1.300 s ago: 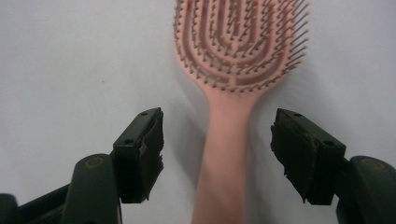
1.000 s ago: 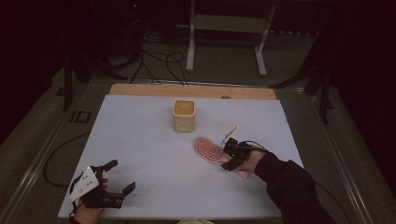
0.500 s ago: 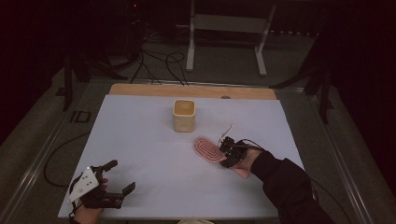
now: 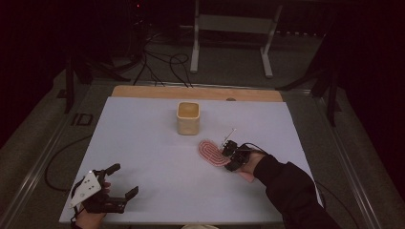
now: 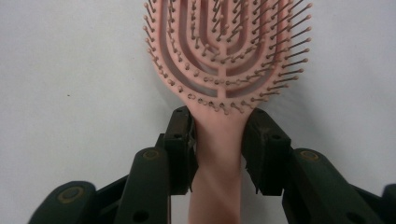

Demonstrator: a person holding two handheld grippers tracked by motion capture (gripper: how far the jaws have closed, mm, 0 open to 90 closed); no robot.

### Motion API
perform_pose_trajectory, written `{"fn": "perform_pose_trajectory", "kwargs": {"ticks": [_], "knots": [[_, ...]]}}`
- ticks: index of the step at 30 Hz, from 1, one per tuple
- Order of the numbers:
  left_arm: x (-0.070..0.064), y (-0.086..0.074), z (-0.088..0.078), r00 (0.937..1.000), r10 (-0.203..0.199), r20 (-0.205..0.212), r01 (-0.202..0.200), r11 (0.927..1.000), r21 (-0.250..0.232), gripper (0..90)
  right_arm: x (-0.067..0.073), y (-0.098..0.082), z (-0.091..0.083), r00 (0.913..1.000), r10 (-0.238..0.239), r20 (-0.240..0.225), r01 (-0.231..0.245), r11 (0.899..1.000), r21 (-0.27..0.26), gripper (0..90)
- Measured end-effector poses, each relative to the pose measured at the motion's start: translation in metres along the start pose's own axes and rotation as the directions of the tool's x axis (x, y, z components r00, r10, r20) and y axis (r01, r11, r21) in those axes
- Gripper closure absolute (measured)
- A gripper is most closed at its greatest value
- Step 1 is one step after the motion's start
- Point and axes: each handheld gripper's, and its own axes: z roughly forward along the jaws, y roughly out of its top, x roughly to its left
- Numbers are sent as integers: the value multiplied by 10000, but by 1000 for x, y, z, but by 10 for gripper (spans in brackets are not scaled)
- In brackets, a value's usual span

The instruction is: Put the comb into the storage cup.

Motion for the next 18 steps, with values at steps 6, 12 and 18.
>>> {"fn": "perform_pose_trajectory", "kwargs": {"ticks": [6, 12, 18], "knots": [[0, 0, 0, 10000, -24, -26, 24, 10000, -6, 1, -1, 1, 0, 10000, 30, -19, -30, 10000, 89, 656], [0, 0, 0, 10000, -14, -46, 14, 10000, 38, 1, 0, 2, 1, 9999, 113, -4, -112, 9997, 228, 668], [0, -1, 0, 10000, -10, -44, 11, 10000, 80, 1, 2, 3, 1, 10000, 2, -1, -2, 9996, 296, 696]]}}
